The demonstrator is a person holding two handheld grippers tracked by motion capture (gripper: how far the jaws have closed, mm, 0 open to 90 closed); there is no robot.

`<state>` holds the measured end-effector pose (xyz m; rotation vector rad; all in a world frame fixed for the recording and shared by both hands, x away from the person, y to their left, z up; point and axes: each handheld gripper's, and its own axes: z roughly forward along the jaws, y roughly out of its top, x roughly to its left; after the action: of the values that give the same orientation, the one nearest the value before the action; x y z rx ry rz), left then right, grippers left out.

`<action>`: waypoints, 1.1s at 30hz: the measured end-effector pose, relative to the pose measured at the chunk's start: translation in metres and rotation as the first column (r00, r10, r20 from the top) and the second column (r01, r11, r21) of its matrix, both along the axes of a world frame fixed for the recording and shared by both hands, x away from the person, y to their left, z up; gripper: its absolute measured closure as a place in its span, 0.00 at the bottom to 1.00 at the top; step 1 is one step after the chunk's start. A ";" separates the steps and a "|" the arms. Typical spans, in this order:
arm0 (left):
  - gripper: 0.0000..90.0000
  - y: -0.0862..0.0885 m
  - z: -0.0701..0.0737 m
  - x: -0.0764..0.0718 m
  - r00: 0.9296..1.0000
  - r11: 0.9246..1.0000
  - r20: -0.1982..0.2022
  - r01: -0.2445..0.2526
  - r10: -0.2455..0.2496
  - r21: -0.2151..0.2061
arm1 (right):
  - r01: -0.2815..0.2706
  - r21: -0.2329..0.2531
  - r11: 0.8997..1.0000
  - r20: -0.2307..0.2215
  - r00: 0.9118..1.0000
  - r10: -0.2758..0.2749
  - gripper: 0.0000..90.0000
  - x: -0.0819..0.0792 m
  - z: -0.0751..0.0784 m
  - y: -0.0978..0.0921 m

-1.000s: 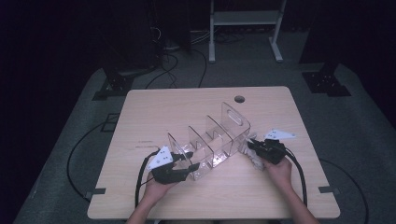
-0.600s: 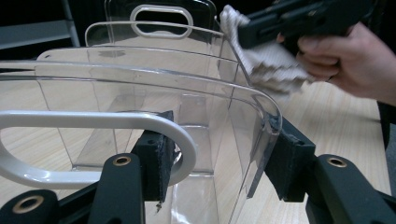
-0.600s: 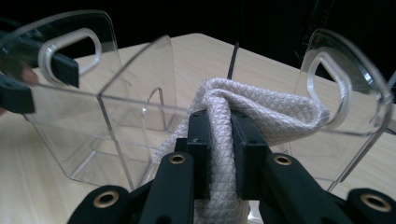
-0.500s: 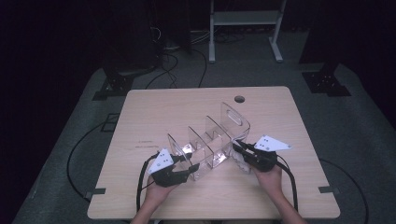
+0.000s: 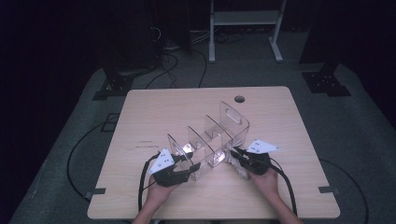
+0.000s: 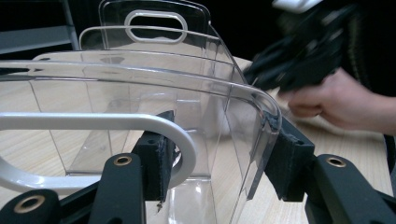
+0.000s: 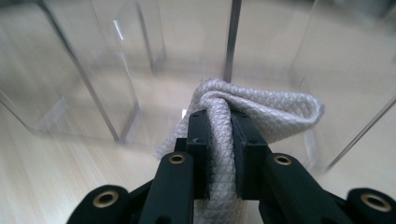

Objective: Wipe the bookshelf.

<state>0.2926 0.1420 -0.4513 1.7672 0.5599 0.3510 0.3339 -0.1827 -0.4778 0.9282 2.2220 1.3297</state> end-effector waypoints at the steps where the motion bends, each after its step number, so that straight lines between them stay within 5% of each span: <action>1: 0.54 0.000 0.000 0.000 1.000 1.000 0.001 -0.001 0.001 0.000 | -0.005 0.008 1.000 -0.067 0.998 0.006 0.87 0.005 -0.012 0.002; 6: 0.54 0.000 -0.001 0.000 1.000 1.000 0.001 -0.001 0.001 -0.012 | 0.004 0.045 0.999 0.012 1.000 -0.005 0.87 -0.001 0.005 0.001; 12: 0.54 -0.002 -0.001 0.000 1.000 1.000 0.002 0.004 -0.004 -0.002 | 0.005 -0.010 1.000 -0.094 0.996 -0.006 0.87 0.009 -0.017 0.004; 17: 0.54 -0.002 -0.001 0.001 1.000 1.000 0.002 0.008 -0.008 -0.007 | 0.018 0.021 1.000 -0.022 1.000 -0.017 0.87 0.004 -0.001 0.001; 23: 0.54 -0.002 -0.001 0.001 1.000 1.000 0.001 0.007 -0.007 -0.002 | 0.014 -0.001 1.000 -0.089 0.996 -0.014 0.87 0.010 -0.014 0.002; 26: 0.54 -0.002 -0.001 0.001 1.000 1.000 0.001 0.008 -0.008 -0.001 | 0.021 0.017 1.000 -0.023 1.000 -0.020 0.87 0.004 -0.004 0.001; 30: 0.53 -0.002 0.000 0.001 1.000 1.000 -0.002 0.006 -0.006 -0.002 | 0.014 -0.009 1.000 -0.059 0.998 -0.014 0.87 0.008 -0.011 0.002; 31: 0.53 -0.002 0.000 0.000 1.000 1.000 -0.008 0.002 -0.003 -0.004 | 0.012 0.000 1.000 -0.096 0.995 -0.012 0.87 0.010 -0.015 0.002; 33: 0.49 -0.001 0.001 -0.001 1.000 1.000 -0.014 -0.003 0.003 -0.018 | 0.013 0.001 1.000 -0.082 0.997 -0.013 0.87 0.008 -0.012 0.002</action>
<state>0.2918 0.1410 -0.4507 1.7527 0.5738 0.3352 0.3414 -0.1812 -0.4894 1.0132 2.2722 1.3092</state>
